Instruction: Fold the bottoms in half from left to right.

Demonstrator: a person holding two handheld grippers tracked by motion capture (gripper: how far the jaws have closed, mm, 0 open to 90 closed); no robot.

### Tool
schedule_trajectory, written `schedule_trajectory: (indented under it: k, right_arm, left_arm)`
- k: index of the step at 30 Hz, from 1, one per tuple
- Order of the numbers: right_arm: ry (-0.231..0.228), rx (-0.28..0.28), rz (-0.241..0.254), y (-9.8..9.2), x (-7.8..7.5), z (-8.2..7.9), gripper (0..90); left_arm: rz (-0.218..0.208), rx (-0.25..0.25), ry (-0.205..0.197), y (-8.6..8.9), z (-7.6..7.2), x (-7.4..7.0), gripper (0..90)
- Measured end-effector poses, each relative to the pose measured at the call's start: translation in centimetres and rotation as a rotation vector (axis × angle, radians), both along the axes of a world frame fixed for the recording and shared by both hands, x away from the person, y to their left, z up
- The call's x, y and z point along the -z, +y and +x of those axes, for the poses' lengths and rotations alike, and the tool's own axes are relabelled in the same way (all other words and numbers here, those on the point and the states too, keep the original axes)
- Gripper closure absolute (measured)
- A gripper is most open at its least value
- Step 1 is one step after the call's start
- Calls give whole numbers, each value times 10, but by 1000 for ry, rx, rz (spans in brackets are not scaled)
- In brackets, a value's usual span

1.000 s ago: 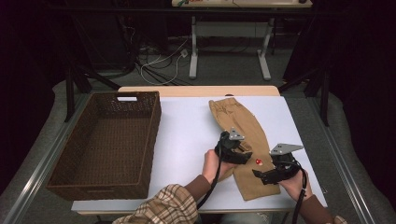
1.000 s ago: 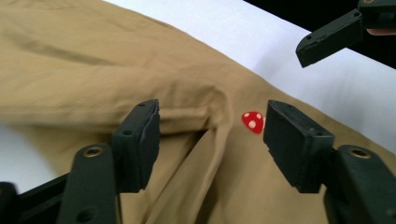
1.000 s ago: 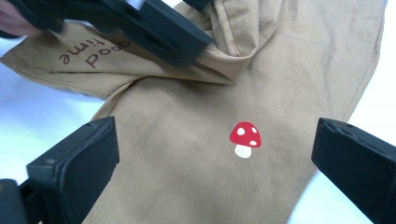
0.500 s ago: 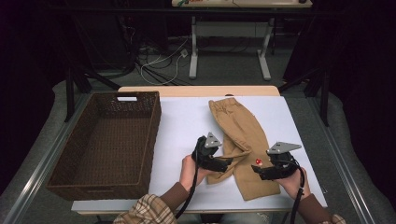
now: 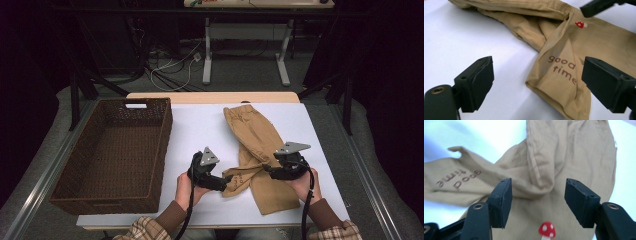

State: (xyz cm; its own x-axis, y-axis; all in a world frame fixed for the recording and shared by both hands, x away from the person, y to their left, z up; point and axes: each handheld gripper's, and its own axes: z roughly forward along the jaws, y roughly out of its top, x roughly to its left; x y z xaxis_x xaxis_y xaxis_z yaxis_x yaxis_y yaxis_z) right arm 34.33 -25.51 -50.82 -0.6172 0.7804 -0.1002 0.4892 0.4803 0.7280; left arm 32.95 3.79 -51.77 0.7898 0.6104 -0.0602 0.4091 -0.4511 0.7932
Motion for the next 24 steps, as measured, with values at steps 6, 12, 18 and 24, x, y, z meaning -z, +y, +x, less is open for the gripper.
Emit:
schedule_trajectory:
  k: [6, 12, 18, 24]
  right_arm:
    - [5, 12, -34, 17, -2, 20, 389]
    - [49, 30, -85, 28, 4, 38, 376]
    - [51, 15, -111, 29, 13, 37, 554]
    - [22, 28, -112, 24, 15, 36, 769]
  left_arm:
    - [12, -16, 3, 15, -6, 3, 61]
    - [-10, -10, 10, 26, -10, 5, 20]
    - [-23, -2, -3, 29, -10, 4, 14]
    - [-34, -10, 5, 34, -6, 6, 16]
